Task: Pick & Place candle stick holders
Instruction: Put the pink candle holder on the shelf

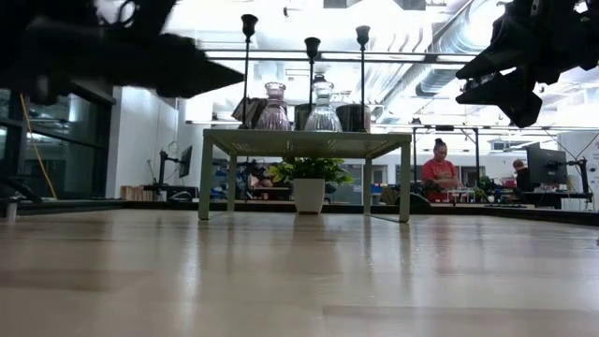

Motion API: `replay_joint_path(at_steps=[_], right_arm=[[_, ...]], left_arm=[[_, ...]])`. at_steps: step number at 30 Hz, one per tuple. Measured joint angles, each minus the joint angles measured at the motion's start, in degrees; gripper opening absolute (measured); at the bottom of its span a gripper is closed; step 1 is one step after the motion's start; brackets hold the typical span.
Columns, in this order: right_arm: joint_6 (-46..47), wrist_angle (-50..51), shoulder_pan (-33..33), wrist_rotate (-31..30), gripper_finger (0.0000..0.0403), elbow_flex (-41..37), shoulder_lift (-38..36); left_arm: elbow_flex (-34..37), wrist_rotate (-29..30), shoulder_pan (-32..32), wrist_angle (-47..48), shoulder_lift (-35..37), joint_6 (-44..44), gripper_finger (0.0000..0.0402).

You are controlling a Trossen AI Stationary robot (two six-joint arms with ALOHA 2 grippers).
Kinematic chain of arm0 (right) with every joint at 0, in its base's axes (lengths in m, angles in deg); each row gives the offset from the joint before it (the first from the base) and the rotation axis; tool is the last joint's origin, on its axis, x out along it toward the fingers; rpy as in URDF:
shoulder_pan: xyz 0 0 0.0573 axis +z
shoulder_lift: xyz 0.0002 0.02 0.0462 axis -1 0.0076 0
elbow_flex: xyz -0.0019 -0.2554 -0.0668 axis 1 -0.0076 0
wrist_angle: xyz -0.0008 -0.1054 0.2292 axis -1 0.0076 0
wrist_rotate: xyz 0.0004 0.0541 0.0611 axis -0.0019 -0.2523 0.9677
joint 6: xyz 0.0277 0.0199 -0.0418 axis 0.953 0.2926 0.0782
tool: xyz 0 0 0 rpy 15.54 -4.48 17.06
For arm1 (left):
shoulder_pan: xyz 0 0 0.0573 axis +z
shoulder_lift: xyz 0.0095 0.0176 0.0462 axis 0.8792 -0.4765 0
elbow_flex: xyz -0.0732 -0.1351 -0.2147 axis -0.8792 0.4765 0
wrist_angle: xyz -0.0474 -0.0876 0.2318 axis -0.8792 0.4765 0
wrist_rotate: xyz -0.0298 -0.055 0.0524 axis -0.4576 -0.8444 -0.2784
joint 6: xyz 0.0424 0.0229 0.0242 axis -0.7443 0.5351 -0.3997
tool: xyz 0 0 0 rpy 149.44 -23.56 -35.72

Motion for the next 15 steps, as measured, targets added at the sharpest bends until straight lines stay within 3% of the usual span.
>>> replay_joint_path(at_steps=[3,6,15], right_arm=[[0.00,0.00,0.00,0.00,0.0178,0.00,0.01],[0.00,0.00,0.00,0.00,0.0178,0.00,0.01],[0.00,0.00,0.00,0.00,0.0178,0.00,0.02]], left_arm=[[4.84,-15.59,1.56,6.41,6.09,10.71,0.0000],[8.15,-25.17,3.55,9.88,10.54,16.08,0.0000],[13.33,-33.99,8.14,8.96,20.71,17.44,0.0000]])
